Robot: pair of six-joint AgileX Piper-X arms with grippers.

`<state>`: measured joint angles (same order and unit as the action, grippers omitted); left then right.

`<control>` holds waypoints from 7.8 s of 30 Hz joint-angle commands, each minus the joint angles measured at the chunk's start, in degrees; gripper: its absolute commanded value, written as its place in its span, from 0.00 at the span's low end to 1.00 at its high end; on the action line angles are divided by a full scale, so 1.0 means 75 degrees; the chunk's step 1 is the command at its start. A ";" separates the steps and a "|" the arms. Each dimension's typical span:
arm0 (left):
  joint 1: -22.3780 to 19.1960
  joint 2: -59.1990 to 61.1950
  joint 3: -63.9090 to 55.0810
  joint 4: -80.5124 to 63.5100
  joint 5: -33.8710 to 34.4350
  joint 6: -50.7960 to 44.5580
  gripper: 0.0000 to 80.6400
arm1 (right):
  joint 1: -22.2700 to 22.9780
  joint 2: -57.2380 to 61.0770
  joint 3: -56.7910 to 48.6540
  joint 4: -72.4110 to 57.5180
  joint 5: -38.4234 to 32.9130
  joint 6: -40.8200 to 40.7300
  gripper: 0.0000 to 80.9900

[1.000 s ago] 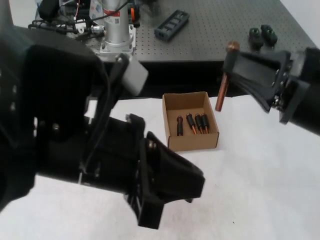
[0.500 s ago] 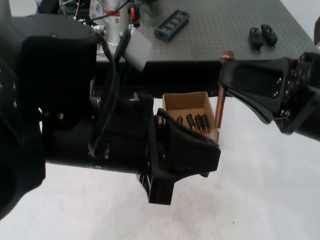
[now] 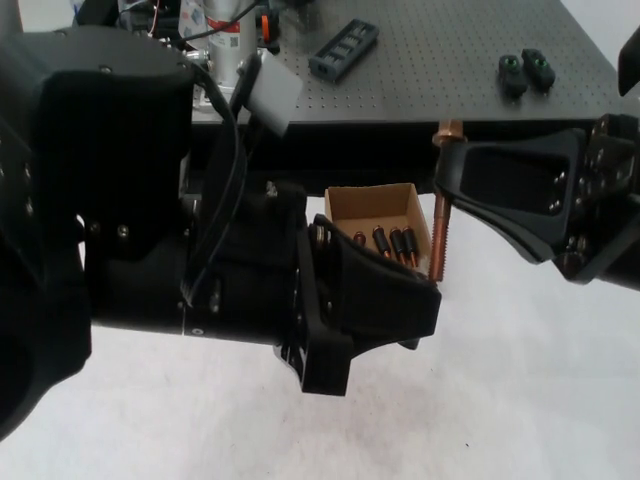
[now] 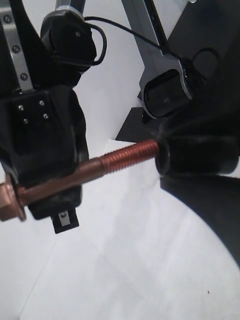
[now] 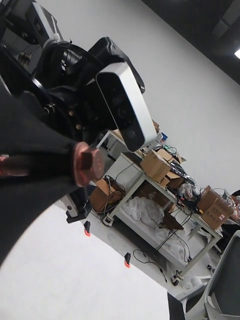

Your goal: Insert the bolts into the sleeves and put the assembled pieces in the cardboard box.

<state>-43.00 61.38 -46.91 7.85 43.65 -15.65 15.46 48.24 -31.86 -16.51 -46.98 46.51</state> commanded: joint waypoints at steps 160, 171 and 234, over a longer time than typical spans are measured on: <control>0.1281 0.9491 -0.8325 0.2743 -0.4545 -0.0592 0.00 | -0.3837 0.0837 -0.0036 0.1192 -0.0496 0.0353 0.03; 0.1281 0.9417 -0.8325 0.3068 -0.4545 -0.0768 0.40 | -0.3837 0.0770 -0.0036 0.1192 -0.0496 0.0368 0.03; 0.1281 -0.4598 0.4856 0.0254 -0.6602 -0.0082 0.01 | -0.1493 -0.4032 0.3941 0.3025 0.5986 -0.4774 0.03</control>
<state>-33.34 27.40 -10.10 9.55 -5.05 -16.39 4.05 24.51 -10.75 15.00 -5.12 9.25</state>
